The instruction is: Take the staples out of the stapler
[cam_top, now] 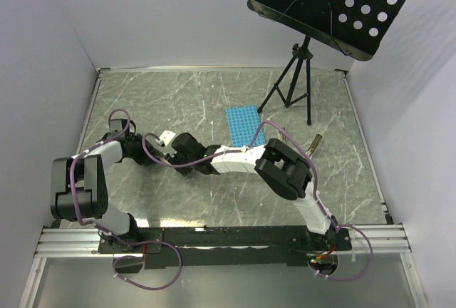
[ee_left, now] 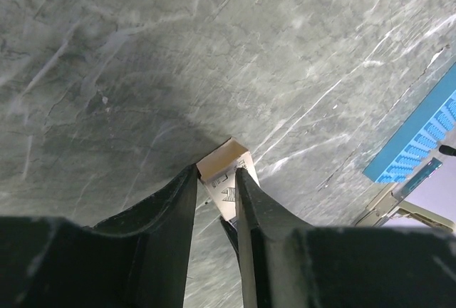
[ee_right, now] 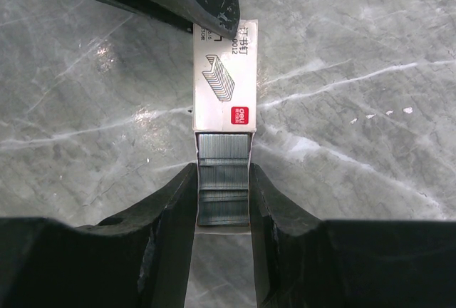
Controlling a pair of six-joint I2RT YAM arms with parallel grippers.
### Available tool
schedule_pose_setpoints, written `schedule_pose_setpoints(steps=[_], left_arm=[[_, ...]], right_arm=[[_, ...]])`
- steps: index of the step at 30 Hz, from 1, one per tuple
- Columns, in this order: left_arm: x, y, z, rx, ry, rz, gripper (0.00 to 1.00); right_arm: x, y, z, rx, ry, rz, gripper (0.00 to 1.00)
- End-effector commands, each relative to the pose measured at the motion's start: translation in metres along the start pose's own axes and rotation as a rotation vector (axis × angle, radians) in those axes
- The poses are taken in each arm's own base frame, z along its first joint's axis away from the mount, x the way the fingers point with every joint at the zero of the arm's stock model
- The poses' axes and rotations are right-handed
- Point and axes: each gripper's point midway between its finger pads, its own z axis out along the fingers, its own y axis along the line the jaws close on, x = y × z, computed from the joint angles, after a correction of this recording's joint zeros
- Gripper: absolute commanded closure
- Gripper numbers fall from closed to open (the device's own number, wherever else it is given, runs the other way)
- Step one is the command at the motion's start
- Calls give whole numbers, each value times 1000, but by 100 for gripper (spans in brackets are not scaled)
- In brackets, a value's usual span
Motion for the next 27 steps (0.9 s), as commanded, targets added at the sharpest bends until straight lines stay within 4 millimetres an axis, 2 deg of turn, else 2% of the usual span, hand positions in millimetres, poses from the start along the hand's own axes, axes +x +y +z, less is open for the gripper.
schedule_pose_setpoints(steps=[1,8,10,16,22,23,25,27], left_arm=[[4,-5,3,29,18,0,67],[6,-5,2,32,19,-1,68],[8,-4,3,32,21,0,68],[10,-3,2,27,24,1,68],[11,-5,4,37,28,2,68],[12,-5,4,41,30,1,68],[13,-7,5,49,35,4,68],[14,-8,5,50,36,8,68]], right_arm=[[-4,1,8,9,4,9,65],[-3,1,8,10,20,10,65],[-2,-6,8,53,39,9,66],[2,-9,9,76,51,45,67],[3,-4,7,39,25,30,67],[-4,-1,5,24,-4,21,66],[5,0,4,16,11,-14,66],[-2,2,3,-8,-27,-31,66]])
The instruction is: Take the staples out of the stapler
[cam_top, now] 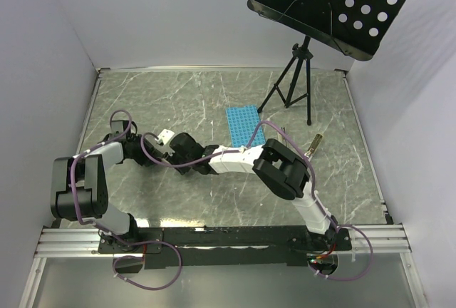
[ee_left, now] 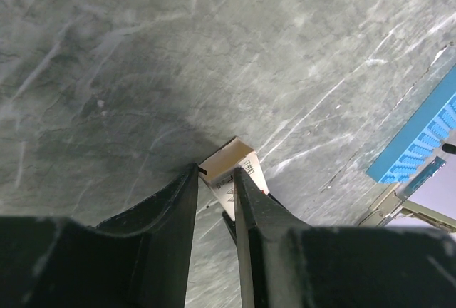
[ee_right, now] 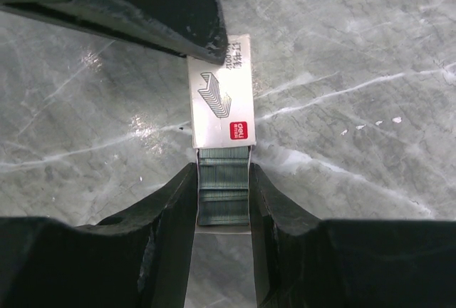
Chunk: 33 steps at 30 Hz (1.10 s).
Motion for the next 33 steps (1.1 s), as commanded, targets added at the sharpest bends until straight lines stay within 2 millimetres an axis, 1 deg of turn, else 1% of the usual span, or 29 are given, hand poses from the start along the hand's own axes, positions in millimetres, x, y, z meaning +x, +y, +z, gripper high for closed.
schedule_pose_setpoints(steps=[1,5,6,10,11,12,14,16,18,19,20,21,22,24,25,27,28,30,31,33], left_arm=[[11,-9,1,43,36,0,68],[13,-10,3,43,42,3,68],[14,-11,3,43,45,3,68],[16,-12,4,36,49,12,68],[17,-12,4,32,50,13,68],[18,-12,4,32,50,13,68],[19,-11,4,23,50,16,68],[20,-9,3,19,46,17,67],[21,-9,2,17,44,17,67],[20,-9,2,18,42,18,67],[21,-8,2,17,44,19,67],[21,-8,2,19,44,19,67],[21,-8,2,20,44,18,67],[22,-9,3,24,47,20,67],[22,-10,2,26,45,21,67],[22,-10,3,29,46,22,67],[22,-10,2,31,44,23,67],[22,-12,2,40,46,23,67],[22,-13,2,44,44,25,67],[22,-14,1,46,41,26,67]], right_arm=[[2,9,-4,-65,-31,-52,66],[6,7,-6,-76,-38,-69,66],[4,5,-7,-74,-50,-66,66],[6,-2,-6,-60,-42,-53,65],[4,-2,-7,-55,-46,-53,65],[5,-3,-6,-50,-45,-53,62],[3,-5,-11,-43,-45,-52,59],[-6,-6,-19,-39,-65,-55,55],[-5,-8,-26,-29,-65,-56,50],[-12,-9,-33,-26,-85,-58,48],[-8,-9,-37,-25,-79,-62,47],[-9,-9,-40,-30,-82,-63,43],[-15,-8,-47,-36,-97,-69,41],[-12,-7,-53,-43,-96,-74,36],[-11,-8,-59,-40,-101,-75,36],[-11,-12,-63,-29,-108,-71,35],[-8,-16,-67,-24,-106,-64,34],[-6,-20,-70,-17,-111,-59,34],[0,-24,-70,-5,-101,-58,34],[5,-29,-69,5,-95,-53,34]])
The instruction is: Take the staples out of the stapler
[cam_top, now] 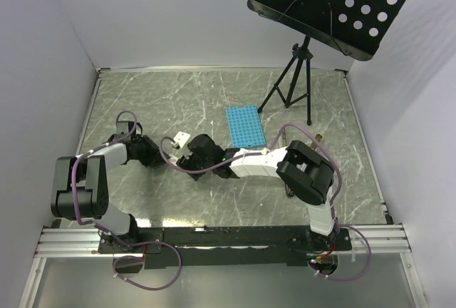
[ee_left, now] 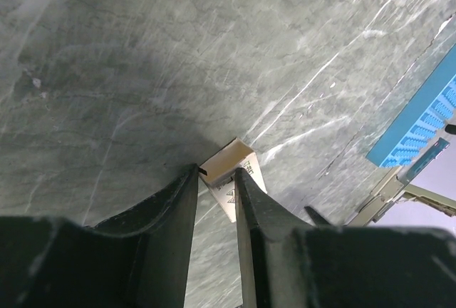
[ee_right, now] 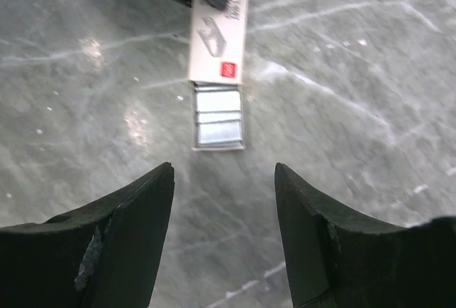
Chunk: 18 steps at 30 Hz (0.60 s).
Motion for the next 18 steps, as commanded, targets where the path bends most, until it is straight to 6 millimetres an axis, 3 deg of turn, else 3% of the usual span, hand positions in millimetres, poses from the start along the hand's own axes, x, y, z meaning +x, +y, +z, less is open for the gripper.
schedule_pose_setpoints(steps=[1,8,18], left_arm=[[5,-5,-3,23,5,2,67],[8,-5,-2,22,12,-3,67],[13,-6,-1,32,21,-18,67]], right_arm=[[-10,-18,-12,37,-49,2,34],[0,-28,-2,55,-49,1,35],[5,-24,17,32,-51,3,36]])
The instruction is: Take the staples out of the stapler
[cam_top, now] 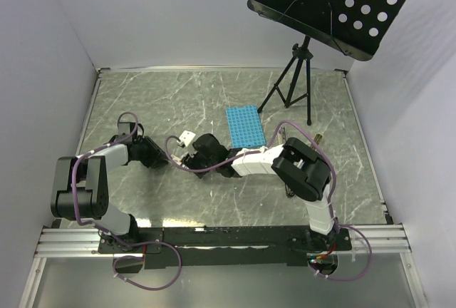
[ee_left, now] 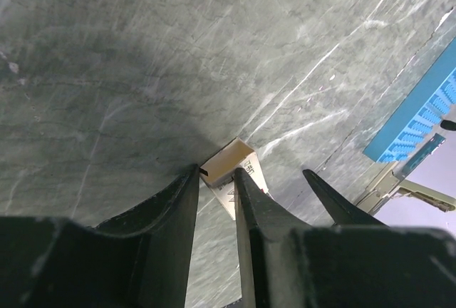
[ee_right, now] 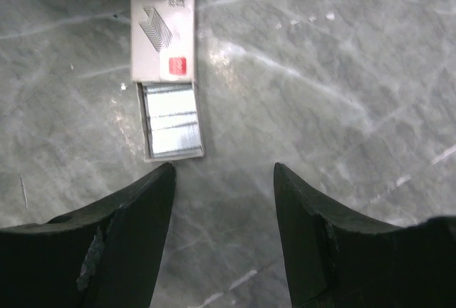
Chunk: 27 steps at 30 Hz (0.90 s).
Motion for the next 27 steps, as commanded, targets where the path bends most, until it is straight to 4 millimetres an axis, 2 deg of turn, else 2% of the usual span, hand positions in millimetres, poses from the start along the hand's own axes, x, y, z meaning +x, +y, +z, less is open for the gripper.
schedule_pose_setpoints(steps=[1,8,9,19,27], left_arm=[[6,-5,-2,26,6,-6,67],[10,-2,-1,27,7,-21,68],[17,-6,1,30,21,-2,68],[17,-11,2,48,32,23,67],[30,-11,5,42,51,19,66]], right_arm=[[-16,-1,9,-5,-54,3,36],[-17,-1,16,11,-62,19,36],[-18,-1,17,11,-63,20,36],[-18,-1,21,-6,-77,4,36],[-27,-5,26,17,-106,38,36]])
